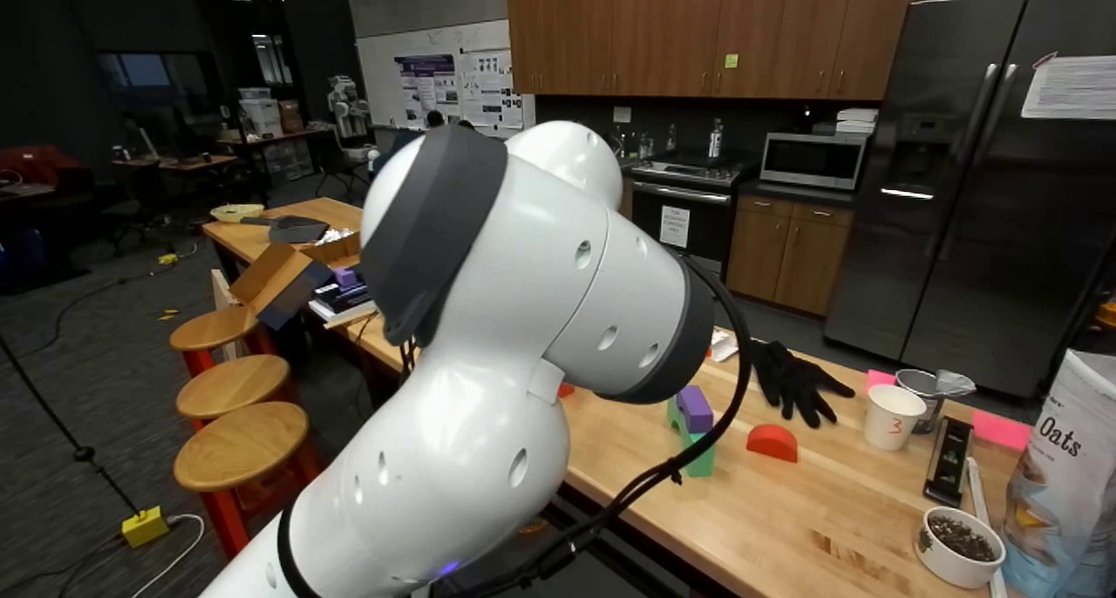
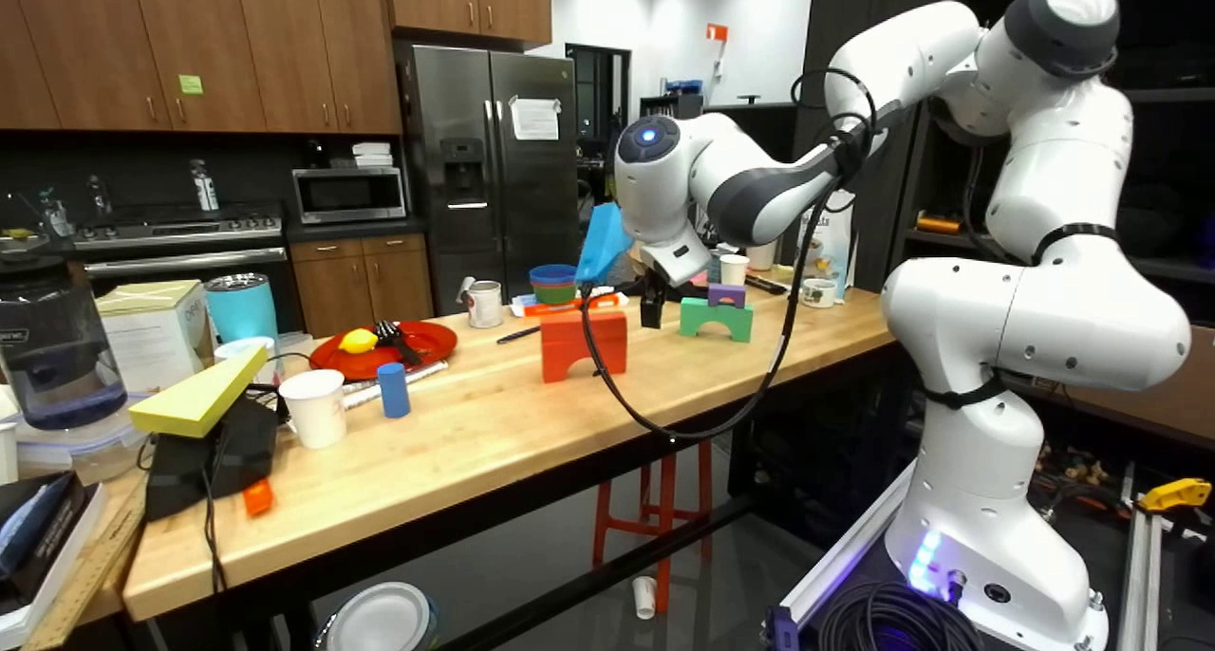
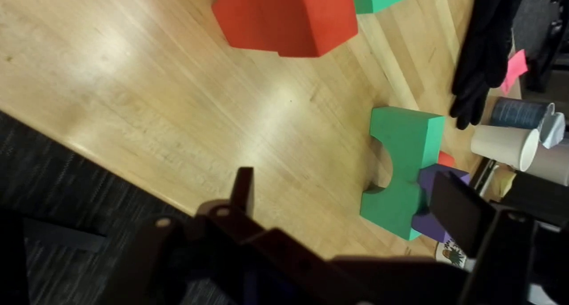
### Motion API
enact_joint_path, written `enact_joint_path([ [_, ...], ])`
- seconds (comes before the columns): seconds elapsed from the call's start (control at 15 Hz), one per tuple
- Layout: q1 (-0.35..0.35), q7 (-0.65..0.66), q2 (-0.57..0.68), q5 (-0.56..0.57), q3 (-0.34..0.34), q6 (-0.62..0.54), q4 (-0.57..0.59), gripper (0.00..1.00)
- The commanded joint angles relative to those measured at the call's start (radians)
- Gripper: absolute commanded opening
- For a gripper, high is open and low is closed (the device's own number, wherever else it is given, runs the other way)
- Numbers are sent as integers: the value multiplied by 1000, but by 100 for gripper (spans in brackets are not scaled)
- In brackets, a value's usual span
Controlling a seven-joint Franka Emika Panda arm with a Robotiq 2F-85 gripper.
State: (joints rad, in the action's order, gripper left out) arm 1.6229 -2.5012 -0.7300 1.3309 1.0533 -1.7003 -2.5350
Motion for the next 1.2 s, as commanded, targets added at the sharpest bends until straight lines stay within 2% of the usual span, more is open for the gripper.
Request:
enact_joint_path([
  [0.0, -219, -14, 5, 8, -102, -200, -78, 100],
  [0.4, -590, -144, 9, -12, -248, -556, -179, 100],
  [0.47, -480, -98, -70, 86, -152, -507, -192, 100],
  [0.53, -509, -105, -64, 110, -156, -548, -200, 100],
  [0.8, -505, -100, -74, 297, -99, -703, -217, 100],
  [0.87, -607, -100, 20, 282, -166, -848, -220, 100],
  [1.13, -736, -104, 102, 282, -210, -1138, -217, 100],
])
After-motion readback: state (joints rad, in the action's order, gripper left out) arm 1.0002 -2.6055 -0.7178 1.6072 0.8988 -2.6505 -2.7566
